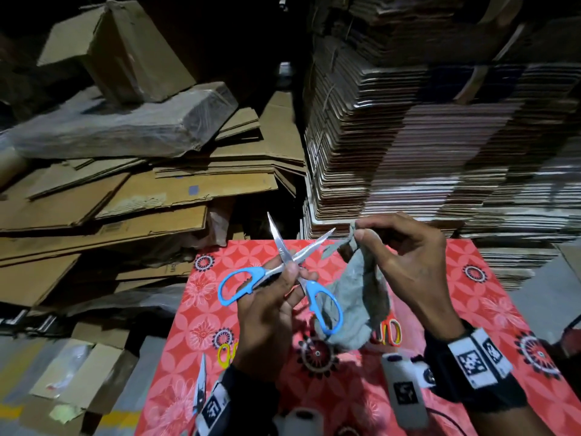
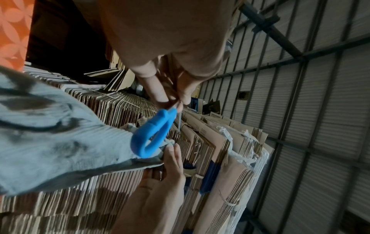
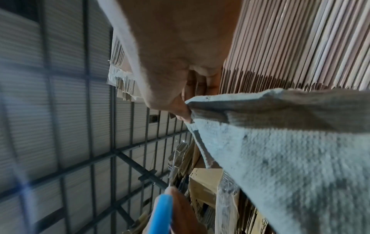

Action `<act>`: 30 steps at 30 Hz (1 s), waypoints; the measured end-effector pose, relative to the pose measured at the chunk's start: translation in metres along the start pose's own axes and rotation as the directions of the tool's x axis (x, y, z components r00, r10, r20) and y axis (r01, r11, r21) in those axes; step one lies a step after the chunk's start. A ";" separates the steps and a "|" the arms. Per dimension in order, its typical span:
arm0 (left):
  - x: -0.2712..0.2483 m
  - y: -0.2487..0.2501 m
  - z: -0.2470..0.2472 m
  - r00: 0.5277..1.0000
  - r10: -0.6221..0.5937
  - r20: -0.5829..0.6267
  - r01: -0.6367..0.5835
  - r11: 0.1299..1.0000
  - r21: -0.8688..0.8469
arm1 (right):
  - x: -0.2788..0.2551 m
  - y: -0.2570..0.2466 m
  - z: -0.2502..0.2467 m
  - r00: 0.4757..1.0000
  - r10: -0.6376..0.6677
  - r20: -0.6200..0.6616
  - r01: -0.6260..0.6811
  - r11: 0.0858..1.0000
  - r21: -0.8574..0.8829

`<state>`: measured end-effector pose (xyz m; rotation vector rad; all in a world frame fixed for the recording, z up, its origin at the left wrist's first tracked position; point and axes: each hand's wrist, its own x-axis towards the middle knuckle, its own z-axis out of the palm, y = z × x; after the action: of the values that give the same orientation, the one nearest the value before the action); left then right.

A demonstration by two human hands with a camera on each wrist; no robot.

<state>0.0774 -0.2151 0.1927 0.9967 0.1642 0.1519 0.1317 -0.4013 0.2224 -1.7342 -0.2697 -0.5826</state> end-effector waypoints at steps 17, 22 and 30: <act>0.002 0.012 0.007 0.999 0.001 0.046 0.000 1.000 -0.024 | -0.026 -0.001 0.010 0.892 0.108 0.440 -0.156 0.985 0.074; 0.016 0.026 -0.009 0.994 -0.110 0.001 0.109 0.982 -0.157 | -0.019 0.002 0.001 0.933 0.150 0.327 -0.184 0.980 0.076; 0.037 0.040 -0.025 0.965 0.109 0.240 -0.206 0.880 0.428 | -0.019 0.008 -0.006 0.958 0.020 0.286 0.002 0.997 -0.075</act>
<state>0.1065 -0.1655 0.2108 1.4853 -0.0838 0.1612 0.1181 -0.4063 0.2071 -1.8914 -0.4488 -0.3354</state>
